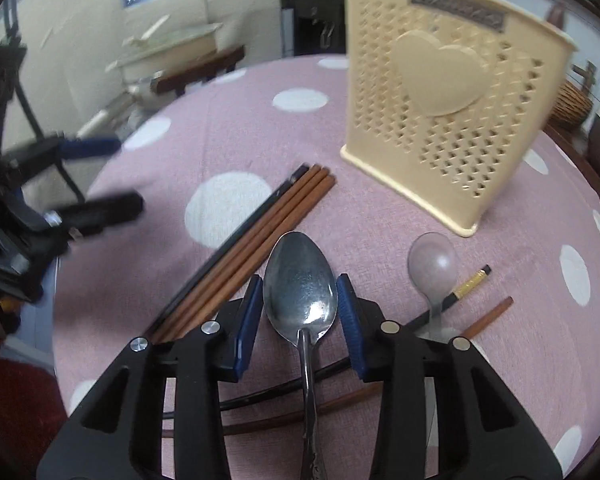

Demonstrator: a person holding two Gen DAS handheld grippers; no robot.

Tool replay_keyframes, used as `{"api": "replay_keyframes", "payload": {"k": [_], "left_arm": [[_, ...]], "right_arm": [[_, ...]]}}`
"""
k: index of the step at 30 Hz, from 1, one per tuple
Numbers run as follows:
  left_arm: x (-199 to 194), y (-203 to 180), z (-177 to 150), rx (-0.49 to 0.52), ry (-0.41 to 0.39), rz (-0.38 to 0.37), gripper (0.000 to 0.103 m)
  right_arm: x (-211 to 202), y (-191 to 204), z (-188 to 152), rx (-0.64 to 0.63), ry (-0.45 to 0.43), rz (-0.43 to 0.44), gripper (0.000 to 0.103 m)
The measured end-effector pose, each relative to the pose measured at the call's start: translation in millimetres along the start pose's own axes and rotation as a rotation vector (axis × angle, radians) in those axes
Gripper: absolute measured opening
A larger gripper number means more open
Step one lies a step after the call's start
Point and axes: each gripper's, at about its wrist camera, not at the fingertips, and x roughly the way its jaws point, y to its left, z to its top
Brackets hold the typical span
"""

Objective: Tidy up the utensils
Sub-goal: 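Grasp the steel spoon by its handle with the right gripper, then lift the steel spoon with the right gripper while the left gripper grasps a black chopstick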

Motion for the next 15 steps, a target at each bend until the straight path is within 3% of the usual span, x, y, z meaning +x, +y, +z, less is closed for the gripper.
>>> {"api": "replay_keyframes", "payload": {"k": [3,6,8,15], "left_arm": [[6.4,-10.8,2.5,0.02,0.021,-0.007,0.096],[12.6,-22.7,5.1,0.048,0.036,-0.019,0.086],[17.9,-28.4,6.1,0.055,0.057,-0.03,0.073],[38.7,-39.3,3.3,0.05,0.129,-0.025,0.045]], "right_arm": [[-27.7,-8.7,1.2,0.125,-0.1,-0.032,0.038],[-53.5,-10.9,1.9,0.189,-0.176,-0.081,0.038],[-70.8,-11.4,1.0,0.225,-0.22,-0.108,0.038],[-108.1,-8.5,-10.6,0.29,-0.326,-0.182,0.038]]}}
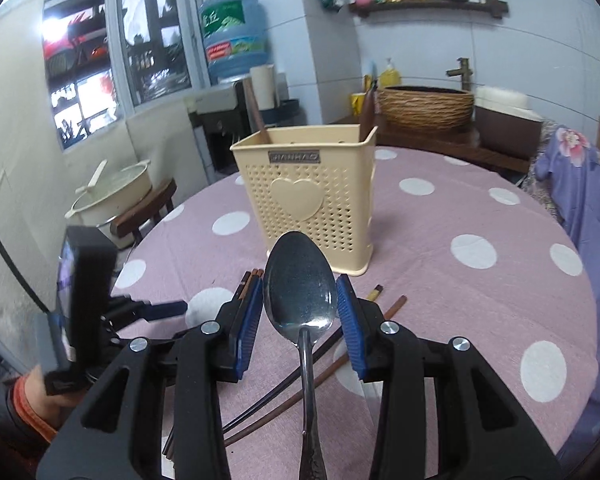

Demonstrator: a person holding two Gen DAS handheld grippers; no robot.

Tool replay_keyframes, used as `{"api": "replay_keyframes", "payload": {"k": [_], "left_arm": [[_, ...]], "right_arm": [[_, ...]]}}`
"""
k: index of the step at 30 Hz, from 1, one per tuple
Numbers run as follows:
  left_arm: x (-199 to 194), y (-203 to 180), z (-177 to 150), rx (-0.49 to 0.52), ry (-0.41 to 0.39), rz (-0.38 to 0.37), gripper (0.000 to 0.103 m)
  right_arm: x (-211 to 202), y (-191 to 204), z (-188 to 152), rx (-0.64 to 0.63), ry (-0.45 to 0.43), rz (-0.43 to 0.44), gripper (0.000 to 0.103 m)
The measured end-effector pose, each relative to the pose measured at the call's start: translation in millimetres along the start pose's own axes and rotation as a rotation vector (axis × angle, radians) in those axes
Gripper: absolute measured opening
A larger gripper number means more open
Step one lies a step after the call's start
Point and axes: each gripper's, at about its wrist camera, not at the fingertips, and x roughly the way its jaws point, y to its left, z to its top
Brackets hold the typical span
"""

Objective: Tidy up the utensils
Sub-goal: 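Lift the steel spoon with the right gripper while the left gripper grasps a black chopstick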

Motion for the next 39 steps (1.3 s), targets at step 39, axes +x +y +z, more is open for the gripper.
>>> {"api": "replay_keyframes", "payload": {"k": [39], "left_arm": [[31.3,0.9,34.8,-0.036,0.036,0.137,0.012]], "right_arm": [[-18.4,-3.9,-13.3,0.103,-0.097,-0.1,0.038]]}}
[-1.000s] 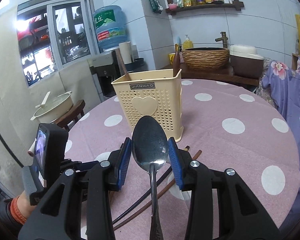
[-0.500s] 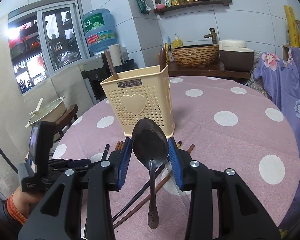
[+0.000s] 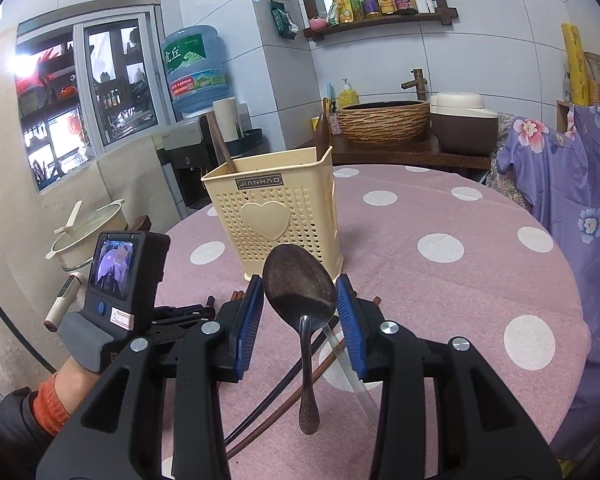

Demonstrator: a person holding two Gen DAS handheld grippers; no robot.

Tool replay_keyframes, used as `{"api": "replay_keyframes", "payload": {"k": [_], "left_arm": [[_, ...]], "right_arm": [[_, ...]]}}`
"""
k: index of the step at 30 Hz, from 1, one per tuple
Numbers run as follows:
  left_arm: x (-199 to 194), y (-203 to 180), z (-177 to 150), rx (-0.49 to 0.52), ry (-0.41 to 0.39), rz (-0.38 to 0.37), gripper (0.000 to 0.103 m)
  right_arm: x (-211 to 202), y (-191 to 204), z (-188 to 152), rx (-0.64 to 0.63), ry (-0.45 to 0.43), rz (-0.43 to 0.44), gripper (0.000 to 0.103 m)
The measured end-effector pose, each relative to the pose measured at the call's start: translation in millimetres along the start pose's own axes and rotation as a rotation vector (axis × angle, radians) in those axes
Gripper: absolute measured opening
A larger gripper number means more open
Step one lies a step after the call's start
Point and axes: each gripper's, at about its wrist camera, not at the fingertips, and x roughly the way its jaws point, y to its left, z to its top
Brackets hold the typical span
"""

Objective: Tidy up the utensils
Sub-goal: 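Lift the steel spoon with the right gripper while the left gripper grasps a black chopstick, then carry the black chopstick and steel spoon into the holder with both grippers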

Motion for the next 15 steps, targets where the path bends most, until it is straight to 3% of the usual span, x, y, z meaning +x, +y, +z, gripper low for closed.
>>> {"api": "replay_keyframes", "payload": {"k": [15], "left_arm": [[3.2,3.2,4.1,-0.02,0.004,-0.028,0.009]], "right_arm": [[-0.6,-0.3,-1.4,-0.008,0.005,-0.016,0.038]]}}
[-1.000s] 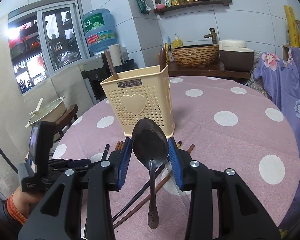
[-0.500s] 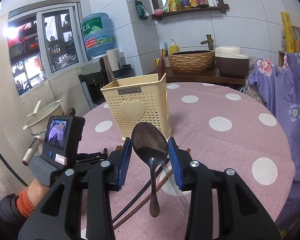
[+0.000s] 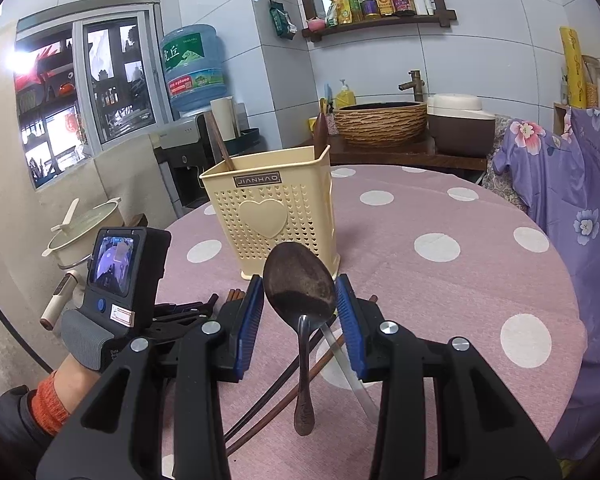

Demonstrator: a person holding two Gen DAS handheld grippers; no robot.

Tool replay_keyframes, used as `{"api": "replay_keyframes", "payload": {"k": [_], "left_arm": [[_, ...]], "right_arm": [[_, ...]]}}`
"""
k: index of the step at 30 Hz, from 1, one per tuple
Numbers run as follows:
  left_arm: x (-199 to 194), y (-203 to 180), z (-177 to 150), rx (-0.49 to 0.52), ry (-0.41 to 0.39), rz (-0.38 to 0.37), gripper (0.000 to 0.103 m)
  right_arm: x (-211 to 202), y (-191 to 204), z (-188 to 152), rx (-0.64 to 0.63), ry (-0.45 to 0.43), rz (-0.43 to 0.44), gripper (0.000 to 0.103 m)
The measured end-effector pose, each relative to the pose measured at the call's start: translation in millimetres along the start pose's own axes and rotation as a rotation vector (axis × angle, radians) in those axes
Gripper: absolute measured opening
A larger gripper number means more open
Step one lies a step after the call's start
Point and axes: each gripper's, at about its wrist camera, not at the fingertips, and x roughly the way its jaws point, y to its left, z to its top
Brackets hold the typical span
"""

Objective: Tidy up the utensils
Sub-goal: 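Carry the black chopstick and steel spoon into the holder with both grippers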

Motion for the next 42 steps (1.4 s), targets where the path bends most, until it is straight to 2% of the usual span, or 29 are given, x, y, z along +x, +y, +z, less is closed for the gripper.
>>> {"api": "replay_keyframes", "payload": {"k": [3,6,8,16,21,31,42], "left_arm": [[-0.4,3.6,0.5,-0.01,-0.006,-0.037,0.009],[-14.4,11.3,3.9,-0.031,-0.048,-0.084,0.009],[-30.1,17.3,8.4,-0.046,-0.091,-0.126,0.009],[-117.0,45.4,41.7,-0.085,-0.318,-0.192,0.008],[-147.7,52.3,57.6,-0.081,-0.405,-0.196,0.008],[-142.1,56.7,64.6,-0.084,-0.389,-0.224,0.008],[-157.9,63.2,67.5,-0.078,-0.433,-0.256,0.008]], "right_arm": [[-0.6,0.0,0.2,0.0,0.003,0.0,0.038],[-1.4,-0.5,1.1,0.001,0.003,0.001,0.038],[-2.2,-0.7,2.0,0.004,0.004,0.005,0.038],[-6.2,-0.5,13.1,0.018,-0.003,0.018,0.038],[-9.3,2.9,24.4,0.004,-0.02,0.014,0.038],[-3.7,8.4,36.4,-0.012,-0.024,0.019,0.038],[9.3,7.8,47.6,-0.004,-0.023,0.05,0.038]]}}
